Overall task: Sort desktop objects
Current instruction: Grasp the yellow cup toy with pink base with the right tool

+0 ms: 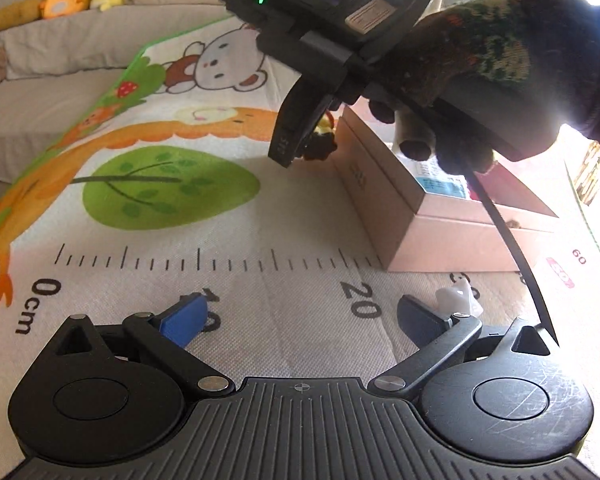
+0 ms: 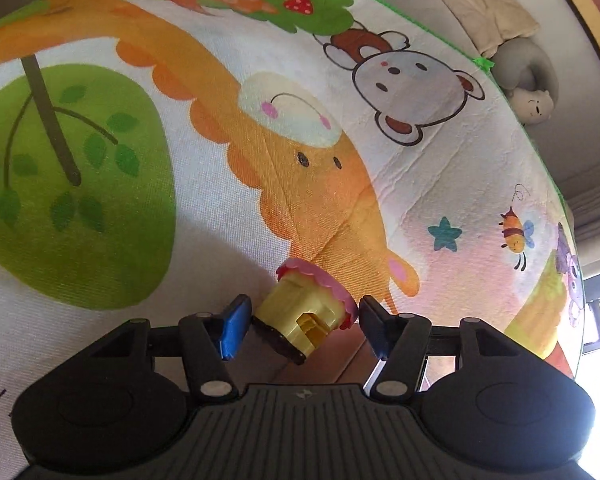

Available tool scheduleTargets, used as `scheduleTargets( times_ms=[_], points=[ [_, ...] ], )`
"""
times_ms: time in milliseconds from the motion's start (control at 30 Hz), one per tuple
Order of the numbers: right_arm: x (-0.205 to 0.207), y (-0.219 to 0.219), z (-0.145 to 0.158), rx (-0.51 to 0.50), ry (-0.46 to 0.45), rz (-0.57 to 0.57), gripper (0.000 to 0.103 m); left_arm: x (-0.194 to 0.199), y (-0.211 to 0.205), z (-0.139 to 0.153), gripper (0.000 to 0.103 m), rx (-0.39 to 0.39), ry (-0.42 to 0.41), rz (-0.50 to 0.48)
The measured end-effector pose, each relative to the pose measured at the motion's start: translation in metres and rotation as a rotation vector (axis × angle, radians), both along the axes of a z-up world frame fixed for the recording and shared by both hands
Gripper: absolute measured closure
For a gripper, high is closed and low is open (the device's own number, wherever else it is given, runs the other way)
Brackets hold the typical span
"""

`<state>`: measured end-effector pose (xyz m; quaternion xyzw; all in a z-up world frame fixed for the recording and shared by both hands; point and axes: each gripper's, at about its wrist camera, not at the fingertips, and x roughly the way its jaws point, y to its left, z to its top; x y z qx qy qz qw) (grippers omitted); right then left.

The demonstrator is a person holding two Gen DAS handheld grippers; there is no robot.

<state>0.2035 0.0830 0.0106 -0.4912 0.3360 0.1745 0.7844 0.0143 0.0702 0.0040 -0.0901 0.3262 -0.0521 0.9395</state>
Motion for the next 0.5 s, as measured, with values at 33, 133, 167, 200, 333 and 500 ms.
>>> scheduleTargets(
  times_ms=[33,133,167,200,333,500],
  points=[
    [-0.009,-0.002,0.010,0.040,-0.001,0.010,0.044,0.000,0.000,0.000,0.000,-0.001,-0.004,-0.003],
    [-0.044,-0.017,0.045,0.188,0.016,0.047,0.044,-0.002,-0.005,0.001,0.000,0.021,-0.010,-0.020],
    [-0.057,-0.026,0.058,0.245,0.031,0.059,0.044,-0.004,-0.007,0.001,0.000,0.035,-0.008,-0.024],
    [-0.069,-0.034,0.066,0.287,0.041,0.067,0.044,-0.008,-0.010,0.001,0.000,0.047,-0.007,-0.030],
    [-0.124,-0.086,0.096,0.441,0.098,0.073,0.043,-0.023,-0.016,0.001,0.000,0.073,-0.012,-0.068],
    [-0.170,-0.145,0.094,0.511,0.141,-0.003,0.043,-0.038,-0.019,0.000,0.000,0.086,0.000,-0.109]
  ],
)
